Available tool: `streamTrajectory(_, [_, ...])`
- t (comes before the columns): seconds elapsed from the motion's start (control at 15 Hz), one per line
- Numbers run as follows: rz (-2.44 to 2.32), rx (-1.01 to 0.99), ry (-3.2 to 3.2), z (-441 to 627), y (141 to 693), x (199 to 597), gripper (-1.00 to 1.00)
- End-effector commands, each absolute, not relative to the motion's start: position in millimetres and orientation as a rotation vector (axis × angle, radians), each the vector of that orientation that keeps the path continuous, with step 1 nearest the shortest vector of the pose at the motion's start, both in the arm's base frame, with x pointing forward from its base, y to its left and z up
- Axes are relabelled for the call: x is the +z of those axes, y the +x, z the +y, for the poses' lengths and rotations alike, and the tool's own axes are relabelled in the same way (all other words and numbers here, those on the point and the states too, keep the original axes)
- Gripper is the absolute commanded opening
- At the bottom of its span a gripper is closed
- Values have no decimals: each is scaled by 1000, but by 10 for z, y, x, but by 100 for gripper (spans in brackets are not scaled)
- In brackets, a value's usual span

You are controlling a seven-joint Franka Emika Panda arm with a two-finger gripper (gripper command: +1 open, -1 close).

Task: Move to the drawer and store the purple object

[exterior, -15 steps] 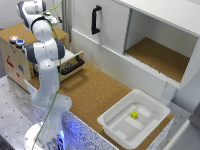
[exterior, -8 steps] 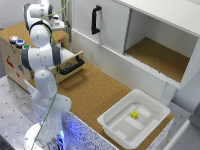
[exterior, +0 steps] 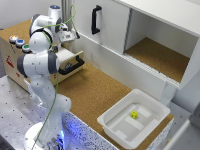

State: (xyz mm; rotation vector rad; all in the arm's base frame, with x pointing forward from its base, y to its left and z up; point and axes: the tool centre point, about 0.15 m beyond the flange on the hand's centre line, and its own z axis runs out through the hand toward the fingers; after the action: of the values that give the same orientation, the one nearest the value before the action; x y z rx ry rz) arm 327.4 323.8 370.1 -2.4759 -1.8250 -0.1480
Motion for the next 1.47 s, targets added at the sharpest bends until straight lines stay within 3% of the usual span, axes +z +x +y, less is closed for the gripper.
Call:
streamTrajectory(0.0, [-1884, -130, -2476, 3354, 3425, 3173, -100])
streamTrajectory(0.2, [-1956, -34, -2509, 3390, 3382, 3090, -100])
streamTrajectory(0.27, [-1955, -19, -2508, 3351, 3330, 3153, 100])
streamTrajectory(0.47, [-1969, 29, -2477, 3225, 3217, 3578, 100])
streamTrajectory(0.87, [-1827, -106, -2523, 2852, 3034, 4615, 100])
streamTrajectory(1.07, [-1576, -104, -2701, 2646, 3116, 4754, 100])
streamTrajectory(1.4, [-757, 30, -2913, 1828, 3675, 4610, 100])
